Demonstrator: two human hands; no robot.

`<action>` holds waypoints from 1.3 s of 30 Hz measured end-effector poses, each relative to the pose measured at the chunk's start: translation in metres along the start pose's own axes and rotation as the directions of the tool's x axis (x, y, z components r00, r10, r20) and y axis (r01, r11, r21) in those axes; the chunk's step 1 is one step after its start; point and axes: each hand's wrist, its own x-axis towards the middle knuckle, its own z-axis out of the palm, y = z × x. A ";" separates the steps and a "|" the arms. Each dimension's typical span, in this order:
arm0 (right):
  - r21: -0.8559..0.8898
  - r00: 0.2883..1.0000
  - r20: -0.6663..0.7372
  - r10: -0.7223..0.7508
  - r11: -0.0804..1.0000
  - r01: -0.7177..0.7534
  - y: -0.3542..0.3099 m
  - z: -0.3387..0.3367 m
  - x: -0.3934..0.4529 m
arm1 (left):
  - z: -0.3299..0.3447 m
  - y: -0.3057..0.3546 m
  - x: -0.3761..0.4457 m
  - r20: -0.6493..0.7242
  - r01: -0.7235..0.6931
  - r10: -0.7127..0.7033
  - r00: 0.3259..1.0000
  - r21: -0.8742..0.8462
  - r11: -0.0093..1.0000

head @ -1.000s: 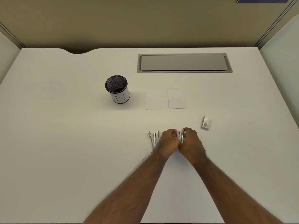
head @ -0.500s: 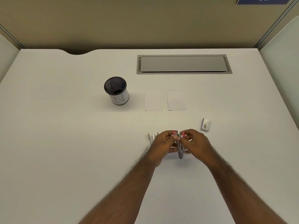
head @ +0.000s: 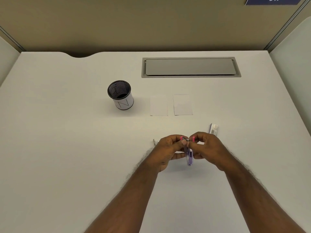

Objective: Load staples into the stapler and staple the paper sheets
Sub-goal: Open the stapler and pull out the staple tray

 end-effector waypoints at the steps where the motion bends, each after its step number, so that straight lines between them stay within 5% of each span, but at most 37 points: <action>1: 0.006 1.000 -0.005 -0.004 1.000 0.004 0.000 0.000 0.000 | 0.000 0.000 0.000 -0.008 -0.006 0.006 1.000 0.005 1.000; 13: 0.316 0.987 -0.159 -0.005 0.947 0.055 -0.011 -0.011 0.002 | -0.008 0.000 -0.003 -0.185 -0.165 0.117 0.976 -0.271 0.948; 20: 0.461 0.981 -0.191 -0.018 0.881 0.106 -0.010 -0.015 0.004 | -0.023 -0.004 -0.015 -0.088 0.056 -0.097 0.991 -0.383 0.922; 25: 0.564 0.997 -0.077 -0.023 0.824 0.063 -0.013 -0.021 0.005 | -0.029 -0.005 -0.024 0.081 0.198 -0.188 0.979 -0.151 0.968; 29: 0.560 0.997 0.063 -0.037 0.828 -0.004 -0.013 -0.022 0.006 | -0.028 -0.001 -0.025 0.146 0.192 -0.188 0.971 -0.017 0.981; 34: 0.455 0.982 0.179 -0.062 0.890 -0.027 -0.014 -0.013 0.007 | -0.011 0.004 -0.022 0.120 0.094 -0.083 0.989 -0.085 0.992; 39: 0.226 0.985 0.152 -0.083 0.973 0.047 -0.020 -0.009 0.008 | -0.001 0.003 -0.018 0.102 0.087 -0.074 0.992 -0.127 0.988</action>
